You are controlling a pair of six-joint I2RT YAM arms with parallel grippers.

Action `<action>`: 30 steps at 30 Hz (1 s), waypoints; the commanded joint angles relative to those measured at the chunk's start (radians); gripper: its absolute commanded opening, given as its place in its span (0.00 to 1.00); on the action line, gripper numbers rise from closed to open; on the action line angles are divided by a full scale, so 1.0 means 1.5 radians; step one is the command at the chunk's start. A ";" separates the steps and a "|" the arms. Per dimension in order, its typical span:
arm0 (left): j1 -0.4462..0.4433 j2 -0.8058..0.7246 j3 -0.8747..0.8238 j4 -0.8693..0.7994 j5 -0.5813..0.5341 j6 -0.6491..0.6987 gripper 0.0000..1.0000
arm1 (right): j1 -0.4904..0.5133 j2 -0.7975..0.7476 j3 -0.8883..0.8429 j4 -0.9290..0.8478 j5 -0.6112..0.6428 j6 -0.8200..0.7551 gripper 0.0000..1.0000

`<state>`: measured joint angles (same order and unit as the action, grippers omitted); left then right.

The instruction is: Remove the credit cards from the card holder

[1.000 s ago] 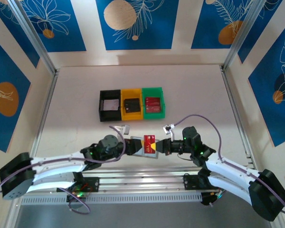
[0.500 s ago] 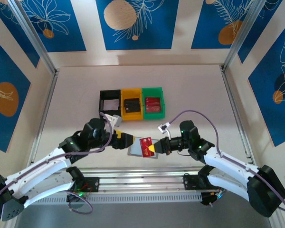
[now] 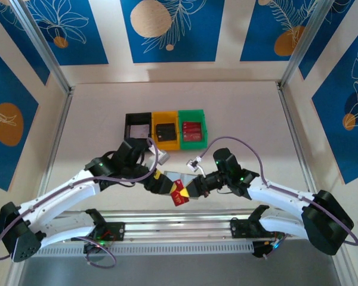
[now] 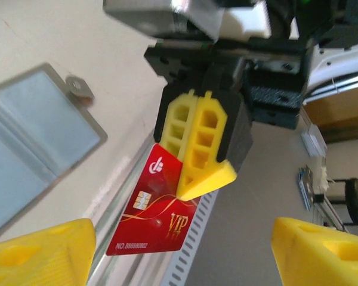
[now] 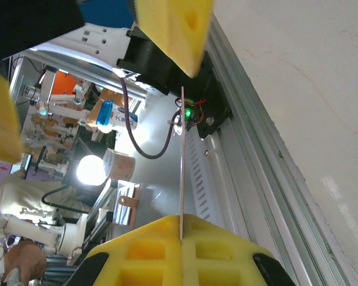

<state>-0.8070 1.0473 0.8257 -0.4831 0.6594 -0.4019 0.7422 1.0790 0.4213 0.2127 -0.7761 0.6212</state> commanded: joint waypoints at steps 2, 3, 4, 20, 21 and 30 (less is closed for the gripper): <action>0.004 0.017 0.027 -0.048 0.049 0.051 0.73 | 0.012 0.003 0.025 -0.017 -0.034 -0.027 0.00; 0.004 0.021 0.029 -0.052 0.050 0.055 0.73 | 0.015 0.003 0.027 -0.017 -0.035 -0.029 0.00; 0.004 0.025 0.031 -0.056 0.052 0.060 0.71 | 0.018 0.005 0.029 -0.020 -0.035 -0.032 0.00; 0.003 0.034 0.017 -0.041 0.105 0.061 0.39 | 0.041 0.024 0.060 -0.047 -0.044 -0.056 0.00; 0.003 0.035 0.016 -0.041 0.108 0.061 0.37 | 0.042 0.024 0.062 -0.047 -0.045 -0.056 0.00; 0.003 0.047 0.012 -0.035 0.134 0.064 0.18 | 0.048 0.026 0.070 -0.052 -0.046 -0.063 0.00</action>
<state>-0.8070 1.1137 0.8459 -0.5404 0.8059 -0.3286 0.8062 1.1133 0.5003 0.1589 -0.8330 0.5495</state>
